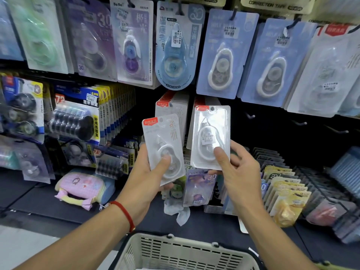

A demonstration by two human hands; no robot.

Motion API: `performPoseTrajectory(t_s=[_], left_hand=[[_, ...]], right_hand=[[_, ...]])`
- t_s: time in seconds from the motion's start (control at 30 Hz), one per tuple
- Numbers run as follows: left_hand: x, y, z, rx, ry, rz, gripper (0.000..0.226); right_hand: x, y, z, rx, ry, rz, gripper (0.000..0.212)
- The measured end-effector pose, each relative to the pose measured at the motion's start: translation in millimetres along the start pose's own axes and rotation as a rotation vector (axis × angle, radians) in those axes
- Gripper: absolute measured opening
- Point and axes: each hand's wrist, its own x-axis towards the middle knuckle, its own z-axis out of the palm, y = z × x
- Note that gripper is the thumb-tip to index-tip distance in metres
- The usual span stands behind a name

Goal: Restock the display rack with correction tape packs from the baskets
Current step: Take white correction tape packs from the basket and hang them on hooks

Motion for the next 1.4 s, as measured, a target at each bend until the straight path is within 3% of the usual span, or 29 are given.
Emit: performPoseTrajectory(t_s=[0.37,0.47,0.57,0.63,0.67,0.73,0.83,1.07,1.4], left_hand=[[1,-1,-2,0.096,0.033,0.047,0.036],[2,-2,-2,0.094,0.038,0.053,0.034],[3,-4,-3,0.105,0.039,0.047,0.037],[4,-5,-3,0.129,0.035,0.04,0.044],[4,-6,-3,0.138,0.028,0.03,0.045],[3,-7,-1,0.145,-0.011,0.001,0.043],[-2,-7,6,0.116,-0.122,-0.017,0.038],[-3,1,15,0.019,-0.125,-0.083,0.045],[-9,3,18,0.028,-0.142,-0.029,0.054]], right_hand=[[-1,1,0,0.066,0.019,-0.005,0.039],[0,6,1,0.012,0.01,0.018,0.051],[5,10,-5,-0.292,-0.043,0.177,0.078],[5,15,-11,-0.658,-0.095,0.182,0.073],[2,15,-10,-0.721,-0.135,0.131,0.061],[-5,13,-3,-0.608,-0.264,0.068,0.04],[-17,14,11,-0.384,-0.403,0.103,0.026],[-8,13,12,-0.058,-0.032,0.116,0.019],[-6,15,5,-0.03,-0.029,0.072,0.022]])
